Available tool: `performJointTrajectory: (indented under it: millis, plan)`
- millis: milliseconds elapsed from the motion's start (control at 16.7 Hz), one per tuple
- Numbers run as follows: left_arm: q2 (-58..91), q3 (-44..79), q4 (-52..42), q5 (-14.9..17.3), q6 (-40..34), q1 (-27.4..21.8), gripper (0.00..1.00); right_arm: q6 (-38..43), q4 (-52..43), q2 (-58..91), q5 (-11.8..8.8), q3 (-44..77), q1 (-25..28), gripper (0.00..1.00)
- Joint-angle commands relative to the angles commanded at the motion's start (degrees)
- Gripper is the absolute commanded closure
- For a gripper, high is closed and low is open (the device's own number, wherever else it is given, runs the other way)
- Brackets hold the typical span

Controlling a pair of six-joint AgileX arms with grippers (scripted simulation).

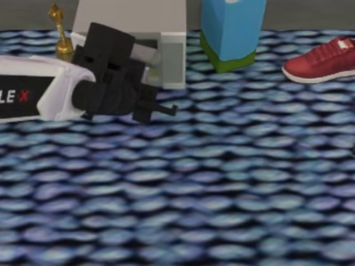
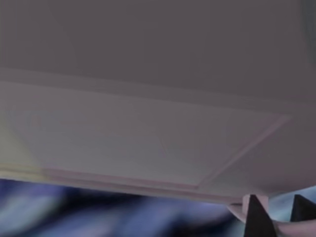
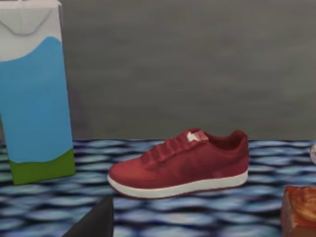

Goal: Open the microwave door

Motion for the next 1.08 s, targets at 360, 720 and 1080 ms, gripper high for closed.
performJointTrajectory:
  millis: [360,720,1080]
  plan:
    - [-1.43,-1.73,0.5,2.25,3.02,1.38,1.0,0.0,0.0,0.0,0.0,0.0,0.0,0.0]
    - [-1.43,-1.73,0.5,2.25,3.02,1.38,1.0,0.0,0.0,0.0,0.0,0.0,0.0,0.0]
    - [-1.43,-1.73,0.5,2.25,3.02,1.38,1.0,0.0,0.0,0.0,0.0,0.0,0.0,0.0]
